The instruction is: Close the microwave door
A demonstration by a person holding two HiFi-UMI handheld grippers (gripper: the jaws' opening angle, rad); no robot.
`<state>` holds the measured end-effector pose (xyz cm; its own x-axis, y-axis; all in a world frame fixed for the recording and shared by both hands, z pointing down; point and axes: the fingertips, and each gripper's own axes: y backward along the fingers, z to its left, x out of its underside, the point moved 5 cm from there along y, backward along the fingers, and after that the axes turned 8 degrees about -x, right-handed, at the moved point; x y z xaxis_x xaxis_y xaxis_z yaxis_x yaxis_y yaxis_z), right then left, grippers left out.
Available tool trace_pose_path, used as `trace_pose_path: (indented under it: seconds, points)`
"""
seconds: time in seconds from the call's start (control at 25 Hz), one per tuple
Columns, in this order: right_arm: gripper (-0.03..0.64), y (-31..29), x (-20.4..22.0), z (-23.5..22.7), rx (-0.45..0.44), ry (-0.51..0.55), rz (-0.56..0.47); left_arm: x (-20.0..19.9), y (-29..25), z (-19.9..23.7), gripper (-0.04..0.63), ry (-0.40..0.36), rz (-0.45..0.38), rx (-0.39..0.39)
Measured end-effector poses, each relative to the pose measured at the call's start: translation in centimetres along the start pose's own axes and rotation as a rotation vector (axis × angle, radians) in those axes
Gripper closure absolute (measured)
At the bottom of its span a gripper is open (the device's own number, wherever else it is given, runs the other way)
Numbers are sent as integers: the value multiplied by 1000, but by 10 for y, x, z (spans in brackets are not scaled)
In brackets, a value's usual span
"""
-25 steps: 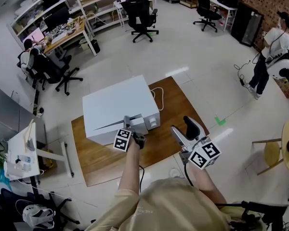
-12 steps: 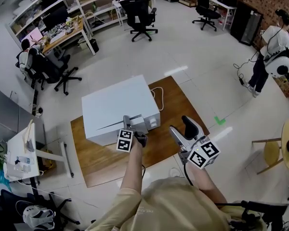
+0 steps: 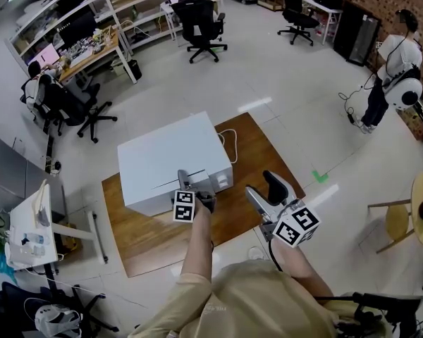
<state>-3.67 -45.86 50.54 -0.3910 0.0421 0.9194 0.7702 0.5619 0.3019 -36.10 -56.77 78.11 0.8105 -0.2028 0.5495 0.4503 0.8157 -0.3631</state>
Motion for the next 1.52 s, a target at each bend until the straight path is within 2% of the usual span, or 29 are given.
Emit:
trace_pose_path:
  seconds: [0.16, 0.36, 0.6, 0.68, 0.76, 0.84, 0.88, 0.92, 0.96, 1.08, 1.16, 1.2, 1.24, 1.28, 1.36, 1.44, 1.52]
  points:
    - [322, 8, -4, -7, -6, -23, 4, 10, 2, -8, -6, 11, -3, -53]
    - [322, 15, 4, -1, -45, -29, 9, 10, -7, -9, -8, 81, 23, -221]
    - [322, 30, 21, 4, -57, -39, 29, -1, -15, 7, -2, 225, 79, -277]
    - [324, 34, 16, -5, -60, -46, 31, 3, -16, 4, -2, 266, 106, -266]
    - [324, 38, 17, -9, -62, -56, 34, 10, -17, 10, -3, 287, 141, -205]
    - [324, 42, 24, -8, -77, -61, 37, 16, -12, 24, 0, 286, 204, -95]
    - [324, 43, 28, -7, -88, -63, 38, 17, -6, 33, 23, 293, 235, -26]
    - [324, 45, 31, -6, -103, -62, 39, 16, 3, 41, 76, 310, 255, 45]
    - [324, 47, 33, -4, -118, -60, 40, 13, 15, 49, 103, 325, 259, 106]
    - [324, 51, 36, -5, -147, -71, 48, -1, 63, 64, 105, 323, 231, 238]
    - [324, 53, 41, -7, -176, -82, 59, -16, 98, 64, 184, 299, 189, 346]
    - [324, 52, 45, -6, -196, -84, 66, -28, 116, 58, 221, 256, 154, 422]
    - [324, 51, 50, -5, -214, -82, 70, -41, 136, 47, 224, 179, 107, 515]
    - [324, 52, 55, -5, -224, -80, 73, -52, 158, 32, 222, 68, 56, 607]
    - [324, 57, 61, -10, -222, -69, 68, -62, 204, -1, 222, -214, -41, 738]
    - [324, 60, 63, -19, -211, -41, 55, -64, 247, -33, 221, -498, -157, 784]
    - [323, 55, 65, -23, -205, 2, 57, -68, 277, -58, 222, -730, -284, 761]
